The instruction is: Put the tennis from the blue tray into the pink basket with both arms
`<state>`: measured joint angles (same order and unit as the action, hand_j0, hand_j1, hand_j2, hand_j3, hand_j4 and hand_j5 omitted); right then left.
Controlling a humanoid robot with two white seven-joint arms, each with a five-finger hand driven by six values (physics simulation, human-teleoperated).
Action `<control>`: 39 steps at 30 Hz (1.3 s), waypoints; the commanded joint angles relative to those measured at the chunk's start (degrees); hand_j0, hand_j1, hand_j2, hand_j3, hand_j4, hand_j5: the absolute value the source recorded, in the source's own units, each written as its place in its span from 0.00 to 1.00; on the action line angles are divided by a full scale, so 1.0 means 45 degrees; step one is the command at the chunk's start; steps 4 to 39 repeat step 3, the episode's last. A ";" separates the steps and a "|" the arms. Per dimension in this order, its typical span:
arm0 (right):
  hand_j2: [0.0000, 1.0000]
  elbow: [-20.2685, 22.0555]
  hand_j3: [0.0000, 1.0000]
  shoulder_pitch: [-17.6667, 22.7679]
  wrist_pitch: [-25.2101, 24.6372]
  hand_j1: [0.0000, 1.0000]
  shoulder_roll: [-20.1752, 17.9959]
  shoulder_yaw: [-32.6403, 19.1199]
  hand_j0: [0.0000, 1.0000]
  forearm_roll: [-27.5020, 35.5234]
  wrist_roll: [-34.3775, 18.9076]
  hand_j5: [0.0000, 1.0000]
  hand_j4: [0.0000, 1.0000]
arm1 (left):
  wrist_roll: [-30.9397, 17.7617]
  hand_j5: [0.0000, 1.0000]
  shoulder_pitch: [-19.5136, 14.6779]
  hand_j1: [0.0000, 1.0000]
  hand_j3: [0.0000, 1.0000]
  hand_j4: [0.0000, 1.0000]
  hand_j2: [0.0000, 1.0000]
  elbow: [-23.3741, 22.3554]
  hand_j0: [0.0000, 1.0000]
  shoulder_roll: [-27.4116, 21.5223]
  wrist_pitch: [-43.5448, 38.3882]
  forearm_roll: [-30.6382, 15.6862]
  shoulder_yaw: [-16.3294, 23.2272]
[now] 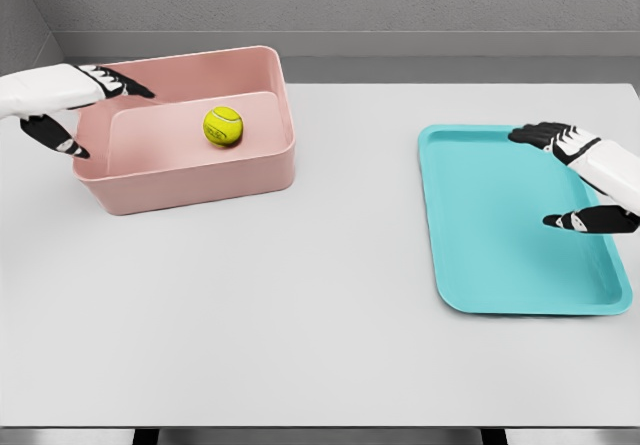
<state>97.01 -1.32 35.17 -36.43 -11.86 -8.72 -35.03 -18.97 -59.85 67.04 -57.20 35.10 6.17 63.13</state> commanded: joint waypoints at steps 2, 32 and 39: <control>1.00 -0.0014 1.00 0.0020 -0.0038 1.00 -0.0010 -0.0001 1.00 0.0082 0.0007 1.00 1.00 | 0.0017 1.00 0.0214 1.00 1.00 1.00 1.00 -0.0757 1.00 -0.0471 -0.0022 -0.0258 -0.0375; 1.00 -0.0034 1.00 0.0000 -0.0038 1.00 -0.0010 -0.0001 1.00 0.0082 0.0007 1.00 1.00 | 0.0017 1.00 0.0410 1.00 1.00 1.00 1.00 -0.0777 1.00 -0.0472 -0.0022 -0.0258 -0.0629; 1.00 -0.0034 1.00 0.0000 -0.0038 1.00 -0.0010 -0.0001 1.00 0.0082 0.0007 1.00 1.00 | 0.0017 1.00 0.0410 1.00 1.00 1.00 1.00 -0.0777 1.00 -0.0472 -0.0022 -0.0258 -0.0629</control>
